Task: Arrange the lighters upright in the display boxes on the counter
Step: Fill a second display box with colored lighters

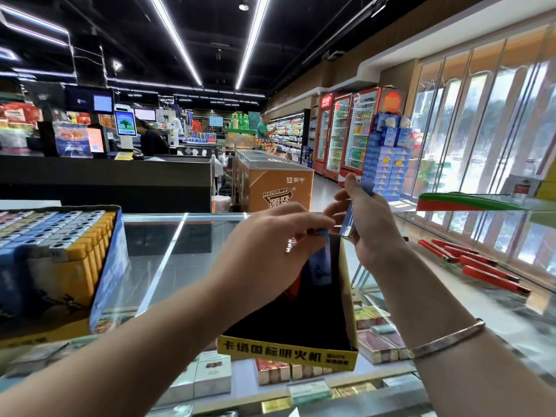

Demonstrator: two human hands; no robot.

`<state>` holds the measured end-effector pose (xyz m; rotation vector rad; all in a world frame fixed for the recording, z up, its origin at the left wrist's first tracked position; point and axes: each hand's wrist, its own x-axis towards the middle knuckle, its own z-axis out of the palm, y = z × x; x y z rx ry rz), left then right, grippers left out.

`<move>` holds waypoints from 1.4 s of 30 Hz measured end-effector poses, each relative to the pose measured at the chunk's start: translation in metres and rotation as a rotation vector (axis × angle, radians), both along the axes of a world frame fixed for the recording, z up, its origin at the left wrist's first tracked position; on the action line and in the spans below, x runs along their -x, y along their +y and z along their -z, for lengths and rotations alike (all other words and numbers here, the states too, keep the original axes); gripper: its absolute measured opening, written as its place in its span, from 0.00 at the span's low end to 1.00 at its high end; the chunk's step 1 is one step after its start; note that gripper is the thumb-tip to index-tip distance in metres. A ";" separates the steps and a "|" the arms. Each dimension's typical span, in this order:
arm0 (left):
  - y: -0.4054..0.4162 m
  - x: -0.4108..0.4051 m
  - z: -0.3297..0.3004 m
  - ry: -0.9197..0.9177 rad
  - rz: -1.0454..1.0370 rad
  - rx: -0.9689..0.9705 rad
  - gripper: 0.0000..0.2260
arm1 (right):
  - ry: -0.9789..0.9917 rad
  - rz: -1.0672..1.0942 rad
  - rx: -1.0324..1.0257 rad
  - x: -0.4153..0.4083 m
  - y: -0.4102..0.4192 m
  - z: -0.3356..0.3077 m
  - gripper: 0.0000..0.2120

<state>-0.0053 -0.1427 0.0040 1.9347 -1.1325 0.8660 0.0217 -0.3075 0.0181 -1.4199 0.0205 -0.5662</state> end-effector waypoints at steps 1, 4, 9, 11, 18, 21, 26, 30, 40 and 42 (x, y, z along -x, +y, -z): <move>0.000 0.000 0.002 -0.053 -0.052 -0.074 0.11 | -0.003 0.002 0.000 0.000 0.000 0.000 0.18; -0.001 -0.002 0.006 -0.157 -0.131 -0.194 0.12 | -0.010 0.020 0.020 -0.002 0.002 0.001 0.17; -0.002 -0.005 0.006 -0.138 -0.125 -0.236 0.06 | -0.018 0.041 0.050 -0.004 0.003 0.001 0.17; -0.001 -0.006 0.006 -0.014 -0.127 -0.220 0.05 | -0.019 0.043 0.051 -0.004 0.002 0.002 0.17; -0.002 -0.008 0.001 0.099 -0.165 -0.301 0.08 | -0.043 0.028 0.025 -0.005 0.003 0.002 0.17; -0.001 -0.009 0.004 0.125 -0.154 -0.317 0.09 | -0.101 0.013 -0.036 -0.004 0.003 0.000 0.19; 0.001 -0.012 0.007 0.156 -0.112 -0.251 0.12 | -0.172 -0.072 -0.071 0.000 0.005 -0.004 0.26; 0.001 -0.011 0.008 0.237 -0.062 -0.107 0.16 | -0.255 -0.229 0.053 0.004 0.015 -0.005 0.28; 0.006 -0.009 -0.006 0.538 0.271 0.498 0.07 | -0.237 -0.259 0.268 0.007 0.024 -0.006 0.20; 0.010 -0.009 -0.011 0.539 0.276 0.604 0.08 | -0.215 -0.239 0.336 0.006 0.022 -0.004 0.19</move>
